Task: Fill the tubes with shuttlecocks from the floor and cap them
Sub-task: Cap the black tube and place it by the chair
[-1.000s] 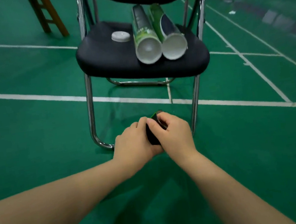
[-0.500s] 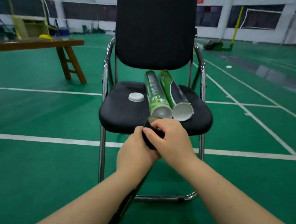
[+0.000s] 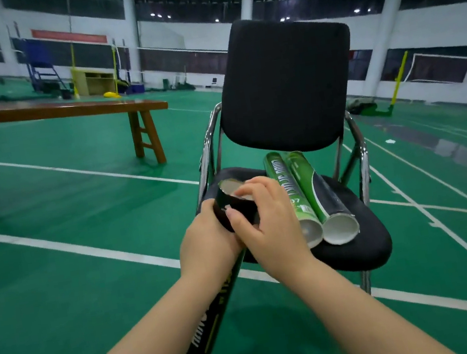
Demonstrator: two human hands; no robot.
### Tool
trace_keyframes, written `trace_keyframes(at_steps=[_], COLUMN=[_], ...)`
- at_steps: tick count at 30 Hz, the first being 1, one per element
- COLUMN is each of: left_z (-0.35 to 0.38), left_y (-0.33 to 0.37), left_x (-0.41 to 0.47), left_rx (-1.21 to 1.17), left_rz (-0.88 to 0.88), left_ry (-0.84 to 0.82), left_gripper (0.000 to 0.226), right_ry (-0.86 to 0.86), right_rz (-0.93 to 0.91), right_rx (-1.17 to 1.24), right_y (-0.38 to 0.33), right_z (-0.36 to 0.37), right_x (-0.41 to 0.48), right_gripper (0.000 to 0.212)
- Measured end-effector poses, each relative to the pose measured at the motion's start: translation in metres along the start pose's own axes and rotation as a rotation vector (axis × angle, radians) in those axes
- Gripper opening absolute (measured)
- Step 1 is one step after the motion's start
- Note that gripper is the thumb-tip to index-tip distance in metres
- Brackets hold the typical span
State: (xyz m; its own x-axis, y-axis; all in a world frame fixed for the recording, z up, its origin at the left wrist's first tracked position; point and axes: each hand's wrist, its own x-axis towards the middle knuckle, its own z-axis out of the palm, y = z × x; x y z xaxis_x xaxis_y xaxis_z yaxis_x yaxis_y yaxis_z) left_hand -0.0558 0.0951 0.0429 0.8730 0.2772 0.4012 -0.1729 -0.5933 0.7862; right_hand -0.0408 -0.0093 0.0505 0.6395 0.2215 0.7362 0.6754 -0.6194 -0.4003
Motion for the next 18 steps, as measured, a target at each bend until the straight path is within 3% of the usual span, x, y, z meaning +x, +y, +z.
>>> trace_keyframes(at_steps=[5,9,12,18], left_z=[-0.002,0.000,0.000,0.008], left_y=[-0.011,-0.027,-0.039,-0.058], left_x=[0.014,0.025,0.028,0.034], left_rx=[-0.030,-0.042,-0.041,-0.034], left_rz=[-0.069,-0.126,-0.135,-0.169], left_ry=[0.005,0.034,0.033,0.015], left_gripper=[0.044,0.058,0.058,0.062], right_ry=[0.046,0.129,-0.048,-0.437], right_rz=[-0.039,0.222,0.446,0.540], right_rx=[0.113,0.206,-0.002,-0.301], right_y=[0.013,0.045,0.079,0.120], right_z=[0.011,0.026,0.048,0.088], right_x=[0.021,0.054,0.082,0.101], right_gripper=[0.034,0.017,0.036,0.062])
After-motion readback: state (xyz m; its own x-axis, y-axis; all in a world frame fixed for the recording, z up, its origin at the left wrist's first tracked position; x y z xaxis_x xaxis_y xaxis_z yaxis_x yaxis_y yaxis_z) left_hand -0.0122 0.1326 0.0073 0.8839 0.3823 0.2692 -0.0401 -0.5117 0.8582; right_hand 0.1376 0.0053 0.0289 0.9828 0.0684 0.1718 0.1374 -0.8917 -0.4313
